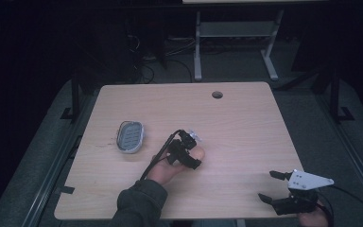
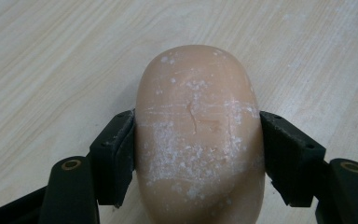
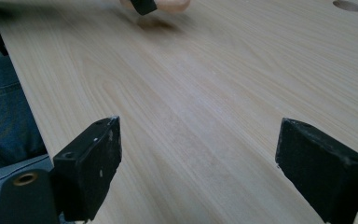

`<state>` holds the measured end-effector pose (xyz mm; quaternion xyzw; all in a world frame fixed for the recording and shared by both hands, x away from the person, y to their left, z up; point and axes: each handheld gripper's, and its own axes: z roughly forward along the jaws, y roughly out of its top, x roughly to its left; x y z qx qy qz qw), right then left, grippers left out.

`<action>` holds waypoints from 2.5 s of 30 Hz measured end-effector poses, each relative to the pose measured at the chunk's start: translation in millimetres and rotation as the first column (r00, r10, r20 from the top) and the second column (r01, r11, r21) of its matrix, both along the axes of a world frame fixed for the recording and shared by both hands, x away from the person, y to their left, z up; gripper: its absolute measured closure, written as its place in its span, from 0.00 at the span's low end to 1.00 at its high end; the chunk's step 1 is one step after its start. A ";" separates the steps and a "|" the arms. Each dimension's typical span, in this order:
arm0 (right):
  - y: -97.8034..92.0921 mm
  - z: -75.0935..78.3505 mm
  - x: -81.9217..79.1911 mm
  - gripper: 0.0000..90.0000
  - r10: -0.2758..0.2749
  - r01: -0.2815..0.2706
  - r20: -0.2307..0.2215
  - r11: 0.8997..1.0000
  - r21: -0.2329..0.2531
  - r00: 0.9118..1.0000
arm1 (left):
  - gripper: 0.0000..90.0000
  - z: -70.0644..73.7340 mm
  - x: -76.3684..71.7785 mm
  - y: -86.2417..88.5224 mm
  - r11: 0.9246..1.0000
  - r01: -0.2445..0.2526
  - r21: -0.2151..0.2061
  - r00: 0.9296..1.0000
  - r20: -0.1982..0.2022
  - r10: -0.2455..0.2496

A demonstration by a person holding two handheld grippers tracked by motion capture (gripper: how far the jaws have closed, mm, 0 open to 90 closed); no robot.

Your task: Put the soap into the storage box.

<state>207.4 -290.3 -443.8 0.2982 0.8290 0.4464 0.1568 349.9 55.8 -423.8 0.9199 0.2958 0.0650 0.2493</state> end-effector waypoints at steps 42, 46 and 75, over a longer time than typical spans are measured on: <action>-0.8 -0.1 0.3 0.15 -0.018 0.018 0.000 1.000 0.002 1.000 | 0.36 25.6 -0.6 42.0 0.997 -0.048 -0.061 0.999 -0.019 0.046; -0.9 -0.2 0.5 0.15 -0.018 0.018 0.002 1.000 0.002 1.000 | 0.36 27.5 -0.1 45.6 0.996 -0.056 -0.069 0.998 -0.023 0.054; 0.1 -0.6 1.1 0.15 -0.019 0.019 -0.003 1.000 0.000 1.000 | 0.36 50.5 13.4 102.5 0.970 -0.170 -0.171 0.985 -0.057 0.163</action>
